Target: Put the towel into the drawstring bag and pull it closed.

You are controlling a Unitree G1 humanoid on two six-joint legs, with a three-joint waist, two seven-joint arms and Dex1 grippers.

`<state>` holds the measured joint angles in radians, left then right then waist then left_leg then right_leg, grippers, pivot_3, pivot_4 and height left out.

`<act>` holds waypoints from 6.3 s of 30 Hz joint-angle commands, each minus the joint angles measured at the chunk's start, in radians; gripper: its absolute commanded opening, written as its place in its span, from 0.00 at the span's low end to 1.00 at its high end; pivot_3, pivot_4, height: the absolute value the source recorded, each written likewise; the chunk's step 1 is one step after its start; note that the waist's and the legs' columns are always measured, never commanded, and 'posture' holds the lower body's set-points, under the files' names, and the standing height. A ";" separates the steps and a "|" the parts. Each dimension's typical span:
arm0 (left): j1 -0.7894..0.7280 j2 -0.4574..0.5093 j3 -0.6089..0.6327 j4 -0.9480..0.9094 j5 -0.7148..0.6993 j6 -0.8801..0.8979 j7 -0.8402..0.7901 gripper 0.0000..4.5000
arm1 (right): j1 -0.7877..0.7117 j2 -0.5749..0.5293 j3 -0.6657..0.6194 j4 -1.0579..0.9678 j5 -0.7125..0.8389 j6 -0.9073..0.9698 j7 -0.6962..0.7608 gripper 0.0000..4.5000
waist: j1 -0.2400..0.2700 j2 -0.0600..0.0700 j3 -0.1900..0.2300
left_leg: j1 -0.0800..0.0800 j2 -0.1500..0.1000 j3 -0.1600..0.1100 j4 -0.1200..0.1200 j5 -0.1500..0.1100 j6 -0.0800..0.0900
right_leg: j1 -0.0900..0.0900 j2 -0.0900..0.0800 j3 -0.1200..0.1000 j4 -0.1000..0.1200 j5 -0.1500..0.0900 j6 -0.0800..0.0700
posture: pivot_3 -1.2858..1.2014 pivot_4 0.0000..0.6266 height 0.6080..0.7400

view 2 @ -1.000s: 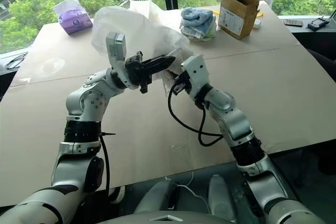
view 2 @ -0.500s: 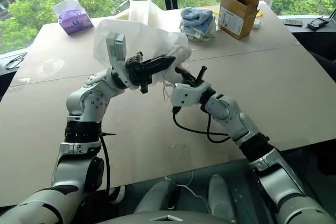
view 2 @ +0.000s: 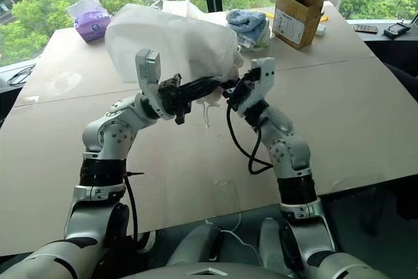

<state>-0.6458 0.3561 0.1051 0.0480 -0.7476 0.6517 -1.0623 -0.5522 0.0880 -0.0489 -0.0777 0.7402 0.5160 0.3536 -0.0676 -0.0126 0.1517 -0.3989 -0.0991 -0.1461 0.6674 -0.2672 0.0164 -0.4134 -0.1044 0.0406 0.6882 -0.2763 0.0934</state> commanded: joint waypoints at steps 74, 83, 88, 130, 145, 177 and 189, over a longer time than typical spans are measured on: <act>0.134 0.014 -0.065 -0.127 -0.121 0.203 0.028 0.00 | 0.017 -0.023 -0.011 0.039 0.186 0.276 0.067 0.38 | 0.023 0.000 0.000 | 0.000 0.000 0.001 -0.001 0.000 0.000 | 0.000 0.000 0.001 -0.001 0.000 0.000 | 0.52 0.24 1.00; 0.068 0.022 0.017 -0.039 -0.139 0.192 0.072 0.00 | 0.159 -0.131 -0.007 -0.058 0.112 0.251 0.078 0.78 | 0.024 0.000 0.000 | 0.000 0.000 0.001 -0.001 0.000 0.000 | 0.000 0.000 0.001 -0.001 0.000 0.000 | 0.52 0.24 1.00; 0.029 0.010 0.068 0.006 -0.166 0.204 0.108 0.00 | 0.258 -0.250 0.051 -0.164 0.059 0.237 0.150 0.78 | 0.024 0.000 0.000 | 0.000 0.000 0.001 -0.001 0.000 0.000 | 0.000 0.000 0.001 -0.002 0.000 0.000 | 0.52 0.24 1.00; -0.116 0.029 0.084 0.213 -0.148 0.246 0.046 0.00 | 0.239 -0.130 -0.143 -0.193 0.480 0.241 0.047 0.01 | 0.025 0.000 0.000 | 0.000 0.000 0.001 -0.003 0.000 0.000 | 0.000 0.000 0.000 -0.005 0.000 0.000 | 0.52 0.24 1.00; -0.236 0.021 0.228 0.324 -0.238 0.378 0.168 0.00 | 0.371 -0.239 -0.193 -0.225 0.457 0.229 0.027 0.01 | 0.023 0.000 0.000 | 0.000 0.000 0.001 -0.003 0.000 0.000 | 0.000 0.000 0.000 -0.004 0.000 0.000 | 0.52 0.24 1.00; -0.289 0.068 0.198 0.335 -0.196 0.399 0.098 0.00 | -0.019 -0.828 -0.046 -0.390 -0.132 0.236 0.145 0.67 | 0.028 -0.004 0.003 | -0.002 0.000 0.001 -0.001 0.000 0.001 | 0.001 -0.001 -0.001 -0.006 0.000 0.000 | 0.52 0.24 1.00; -0.264 0.082 0.158 0.303 -0.177 0.389 0.053 0.00 | -0.253 -0.774 0.380 -0.171 -0.458 0.033 0.407 0.67 | 0.023 -0.004 0.003 | -0.003 -0.001 -0.001 -0.001 0.000 0.001 | 0.000 -0.001 -0.003 -0.007 0.000 0.000 | 0.52 0.24 1.00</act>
<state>-0.9043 0.4249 0.2613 0.4008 -0.9246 1.0560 -0.9871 -0.7746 -0.6817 0.2974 -0.2856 0.3581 0.6233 0.7215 -0.0447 -0.0166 0.1545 -0.4023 -0.0998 -0.1470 0.6664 -0.2676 0.0171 -0.4135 -0.1053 0.0370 0.6807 -0.2763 0.0938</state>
